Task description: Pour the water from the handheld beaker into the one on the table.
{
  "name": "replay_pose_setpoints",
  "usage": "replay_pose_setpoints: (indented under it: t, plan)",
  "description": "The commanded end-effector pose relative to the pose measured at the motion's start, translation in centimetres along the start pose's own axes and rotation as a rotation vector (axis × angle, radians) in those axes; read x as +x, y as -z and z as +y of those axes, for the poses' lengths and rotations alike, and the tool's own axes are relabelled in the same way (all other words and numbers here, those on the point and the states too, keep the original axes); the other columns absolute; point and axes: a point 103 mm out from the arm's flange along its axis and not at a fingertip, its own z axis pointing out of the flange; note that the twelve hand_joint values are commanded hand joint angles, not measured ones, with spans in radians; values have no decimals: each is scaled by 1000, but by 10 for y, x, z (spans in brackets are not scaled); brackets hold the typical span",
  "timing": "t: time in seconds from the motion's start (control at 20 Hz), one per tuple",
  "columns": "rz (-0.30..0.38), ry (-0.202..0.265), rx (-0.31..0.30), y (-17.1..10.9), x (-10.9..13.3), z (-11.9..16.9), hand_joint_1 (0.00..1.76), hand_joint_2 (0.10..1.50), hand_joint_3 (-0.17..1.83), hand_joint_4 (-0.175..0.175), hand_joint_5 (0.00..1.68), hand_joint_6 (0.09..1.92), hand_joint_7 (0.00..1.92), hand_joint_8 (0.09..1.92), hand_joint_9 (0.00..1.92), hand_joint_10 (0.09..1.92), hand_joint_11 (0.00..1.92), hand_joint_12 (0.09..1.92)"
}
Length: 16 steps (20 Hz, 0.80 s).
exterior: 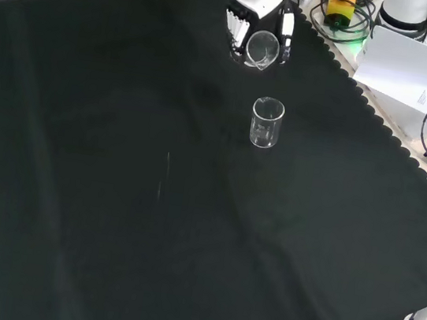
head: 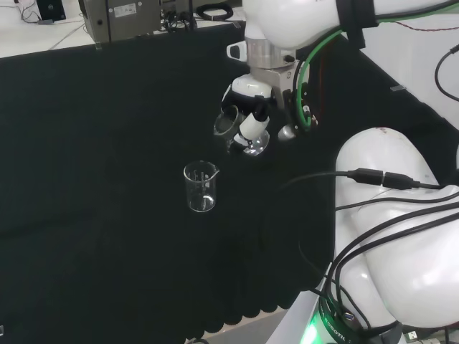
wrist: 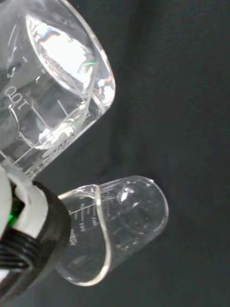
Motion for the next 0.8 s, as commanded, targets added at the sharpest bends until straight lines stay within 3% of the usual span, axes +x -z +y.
replay_pose_setpoints:
  t: [0.05,0.5,0.8]
  plan:
    - [-70,5,76,-6,10,4,1434,1000,-175,-175,1457,87,1399,413,1637,87,1381,631]
    - [-169,-12,135,-8,18,7,1434,1000,-175,-175,1456,87,1400,412,1636,87,1384,629]
    - [-198,-20,165,-12,23,10,1434,999,-175,-175,1455,87,1402,406,1639,87,1388,627]
